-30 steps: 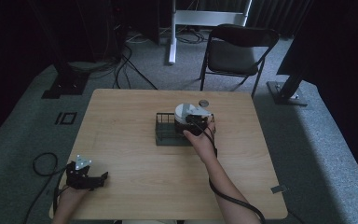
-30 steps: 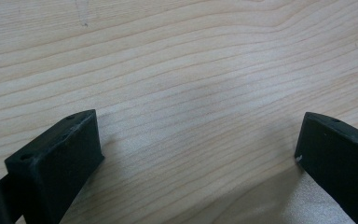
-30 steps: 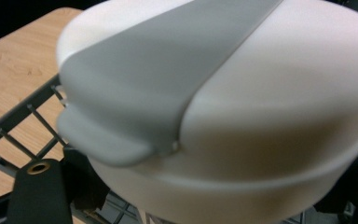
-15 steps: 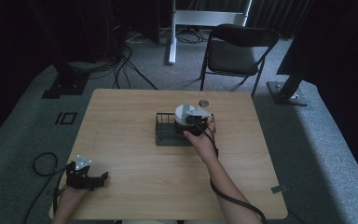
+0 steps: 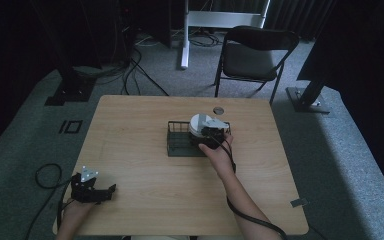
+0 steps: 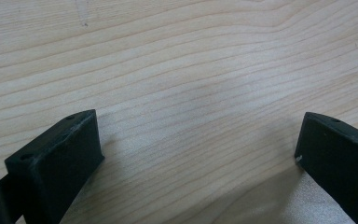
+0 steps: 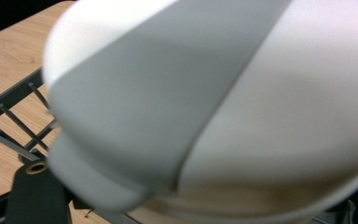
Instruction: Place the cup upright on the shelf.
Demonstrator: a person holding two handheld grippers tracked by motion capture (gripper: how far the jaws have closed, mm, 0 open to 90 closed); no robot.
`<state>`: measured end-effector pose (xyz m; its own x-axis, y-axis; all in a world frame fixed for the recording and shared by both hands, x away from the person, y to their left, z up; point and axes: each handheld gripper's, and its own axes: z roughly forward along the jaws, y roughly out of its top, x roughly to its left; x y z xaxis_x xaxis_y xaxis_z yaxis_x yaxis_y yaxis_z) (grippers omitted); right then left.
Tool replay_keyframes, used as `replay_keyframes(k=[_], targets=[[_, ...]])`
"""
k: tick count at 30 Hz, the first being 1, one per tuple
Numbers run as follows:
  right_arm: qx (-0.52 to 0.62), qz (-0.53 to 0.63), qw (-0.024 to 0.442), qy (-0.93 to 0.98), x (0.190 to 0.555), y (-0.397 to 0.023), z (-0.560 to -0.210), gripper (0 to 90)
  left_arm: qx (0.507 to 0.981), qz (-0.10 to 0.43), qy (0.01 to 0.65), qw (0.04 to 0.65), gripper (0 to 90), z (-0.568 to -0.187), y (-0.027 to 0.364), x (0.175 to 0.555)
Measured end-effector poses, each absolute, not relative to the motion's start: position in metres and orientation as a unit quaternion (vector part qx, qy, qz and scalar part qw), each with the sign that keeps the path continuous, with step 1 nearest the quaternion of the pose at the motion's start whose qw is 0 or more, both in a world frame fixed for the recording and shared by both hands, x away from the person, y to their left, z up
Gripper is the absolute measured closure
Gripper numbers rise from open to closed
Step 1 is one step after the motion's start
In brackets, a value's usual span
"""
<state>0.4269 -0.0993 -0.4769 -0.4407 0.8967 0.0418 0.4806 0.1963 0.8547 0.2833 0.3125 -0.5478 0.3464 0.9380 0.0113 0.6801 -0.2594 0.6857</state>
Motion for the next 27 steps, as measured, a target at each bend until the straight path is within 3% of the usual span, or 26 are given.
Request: replay_keyframes(k=[27], targets=[[0.457, 0.468, 0.236, 0.719, 0.414, -0.114, -0.479, 11.8, 0.764, 0.215, 0.530, 0.300, 0.5, -0.548, 0.313, 0.283]])
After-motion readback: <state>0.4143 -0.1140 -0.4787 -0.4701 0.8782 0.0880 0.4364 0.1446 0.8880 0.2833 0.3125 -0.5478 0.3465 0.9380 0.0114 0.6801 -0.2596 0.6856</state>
